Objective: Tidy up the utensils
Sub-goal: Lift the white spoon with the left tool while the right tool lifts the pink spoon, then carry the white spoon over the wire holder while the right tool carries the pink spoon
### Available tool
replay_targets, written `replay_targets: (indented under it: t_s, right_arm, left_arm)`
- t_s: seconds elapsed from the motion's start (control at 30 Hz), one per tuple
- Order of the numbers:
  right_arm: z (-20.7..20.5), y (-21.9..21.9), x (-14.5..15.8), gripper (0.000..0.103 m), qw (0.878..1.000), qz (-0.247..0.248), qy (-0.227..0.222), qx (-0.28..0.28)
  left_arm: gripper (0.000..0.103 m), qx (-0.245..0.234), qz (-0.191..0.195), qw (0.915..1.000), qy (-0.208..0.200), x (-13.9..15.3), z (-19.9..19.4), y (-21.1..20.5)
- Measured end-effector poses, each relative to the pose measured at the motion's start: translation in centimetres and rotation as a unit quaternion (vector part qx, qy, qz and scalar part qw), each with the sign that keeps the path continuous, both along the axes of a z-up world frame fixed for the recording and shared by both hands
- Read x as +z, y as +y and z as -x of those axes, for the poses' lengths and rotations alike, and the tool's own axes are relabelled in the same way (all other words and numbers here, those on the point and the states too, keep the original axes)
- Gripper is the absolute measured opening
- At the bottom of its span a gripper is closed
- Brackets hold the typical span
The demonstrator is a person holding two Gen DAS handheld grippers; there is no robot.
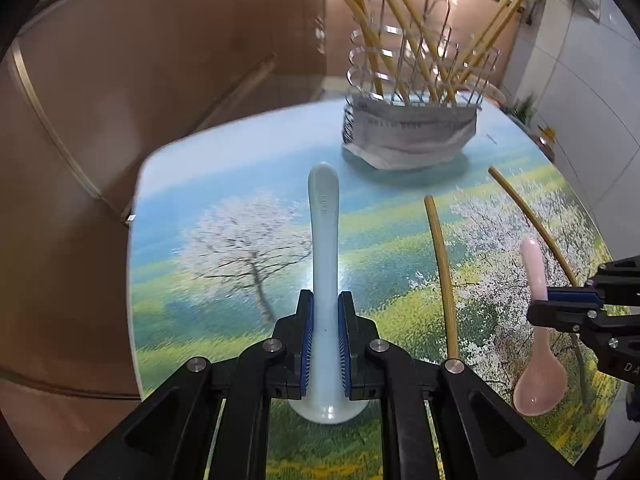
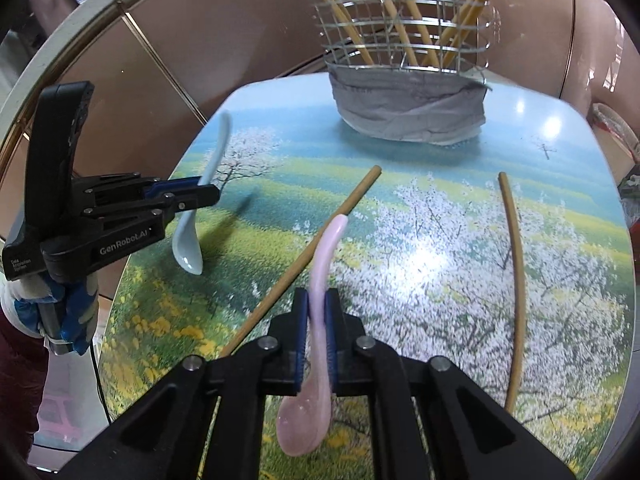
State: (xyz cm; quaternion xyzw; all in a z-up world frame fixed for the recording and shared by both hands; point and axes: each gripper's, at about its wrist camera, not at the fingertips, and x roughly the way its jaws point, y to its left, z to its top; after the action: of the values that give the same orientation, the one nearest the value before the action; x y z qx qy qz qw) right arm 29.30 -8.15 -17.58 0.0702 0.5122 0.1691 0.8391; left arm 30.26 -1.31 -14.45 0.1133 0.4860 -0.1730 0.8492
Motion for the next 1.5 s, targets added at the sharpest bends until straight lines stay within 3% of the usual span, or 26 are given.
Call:
replay_targets:
  t_s: [0.33, 0.73, 1.07, 1.5]
  right_arm:
    - [4.1, -1.2, 1.7, 0.007, 1.0, 0.009, -0.025, -0.007]
    - [7.0, -0.8, 3.4, 0.007, 0.999, 0.019, -0.041, -0.014]
    - [7.8, -0.8, 6.1, 0.007, 0.997, 0.027, -0.072, -0.019]
    - [8.9, -1.3, 6.4, 0.007, 0.996, 0.026, -0.082, -0.024]
  left_arm:
    - [0.011, 0.037, -0.002, 0.9968, -0.071, 2.3, 4.4, 0.4]
    - [0.011, 0.05, 0.005, 0.9941, -0.096, 3.2, 8.2, 1.0]
    - [0.011, 0.051, 0.008, 0.9906, -0.127, 5.7, 9.4, 0.9]
    - [0.011, 0.055, 0.008, 0.9875, -0.148, 7.0, 10.8, 0.0]
